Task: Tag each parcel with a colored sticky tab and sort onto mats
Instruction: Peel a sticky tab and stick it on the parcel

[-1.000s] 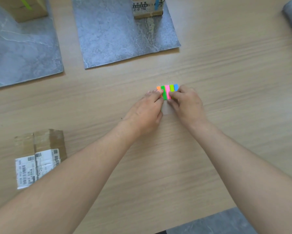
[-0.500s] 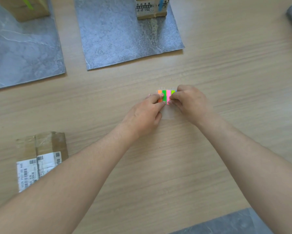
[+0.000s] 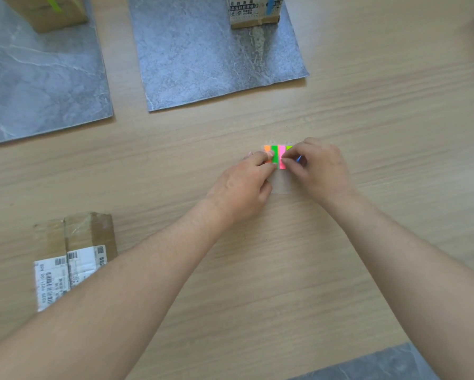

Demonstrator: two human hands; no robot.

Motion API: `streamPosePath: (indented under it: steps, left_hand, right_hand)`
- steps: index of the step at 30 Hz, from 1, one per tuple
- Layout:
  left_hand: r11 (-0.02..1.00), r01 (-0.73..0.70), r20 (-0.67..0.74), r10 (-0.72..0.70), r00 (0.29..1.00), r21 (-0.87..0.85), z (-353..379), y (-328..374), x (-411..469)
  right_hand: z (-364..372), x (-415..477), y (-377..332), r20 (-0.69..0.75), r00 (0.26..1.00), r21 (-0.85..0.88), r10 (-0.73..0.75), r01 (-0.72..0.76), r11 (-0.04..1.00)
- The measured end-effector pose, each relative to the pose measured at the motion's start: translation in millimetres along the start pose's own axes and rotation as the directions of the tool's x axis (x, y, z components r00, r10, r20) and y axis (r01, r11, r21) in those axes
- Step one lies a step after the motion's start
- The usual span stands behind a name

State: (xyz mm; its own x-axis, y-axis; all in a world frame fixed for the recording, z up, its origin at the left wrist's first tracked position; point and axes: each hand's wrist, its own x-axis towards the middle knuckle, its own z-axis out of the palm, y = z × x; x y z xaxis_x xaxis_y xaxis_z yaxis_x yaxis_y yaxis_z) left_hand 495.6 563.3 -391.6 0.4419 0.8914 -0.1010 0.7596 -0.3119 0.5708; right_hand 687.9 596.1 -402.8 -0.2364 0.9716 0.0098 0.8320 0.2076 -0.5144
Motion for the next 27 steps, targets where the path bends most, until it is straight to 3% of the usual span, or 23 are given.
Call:
streamPosePath:
  steps: [3, 6, 11, 13, 23, 27]
  left_hand:
    - [1.000, 0.003, -0.011, -0.003, 1.000, 0.003, 0, 0, 0]
    - [1.000, 0.007, -0.020, -0.007, 1.000, 0.009, 0, 1, 1]
    - [1.000, 0.025, -0.022, -0.025, 0.999, 0.007, 3, 0, 2]
    - [1.000, 0.026, -0.023, -0.026, 0.999, 0.017, 3, 0, 2]
    - [0.984, -0.008, -0.003, 0.009, 1.000, 0.179, 14, 4, 6]
    - [0.980, -0.015, -0.015, 0.018, 1.000, 0.200, 16, 4, 5]
  right_hand:
    - [-3, 4, -2, 0.009, 0.986, 0.148, 0.167, -0.167, 0.975]
    - [-4, 7, -1, 0.073, 0.942, 0.332, 0.328, -0.333, 0.883]
    - [-10, 15, -3, 0.177, 0.885, 0.522, 0.430, -0.455, 0.721]
    - [-11, 20, -3, 0.208, 0.870, 0.523, 0.446, -0.484, 0.701]
    - [-2, 18, -3, 0.154, 0.891, 0.376, 0.427, -0.453, 0.808]
    - [3, 19, -2, 0.133, 0.875, 0.376, 0.466, -0.479, 0.793]
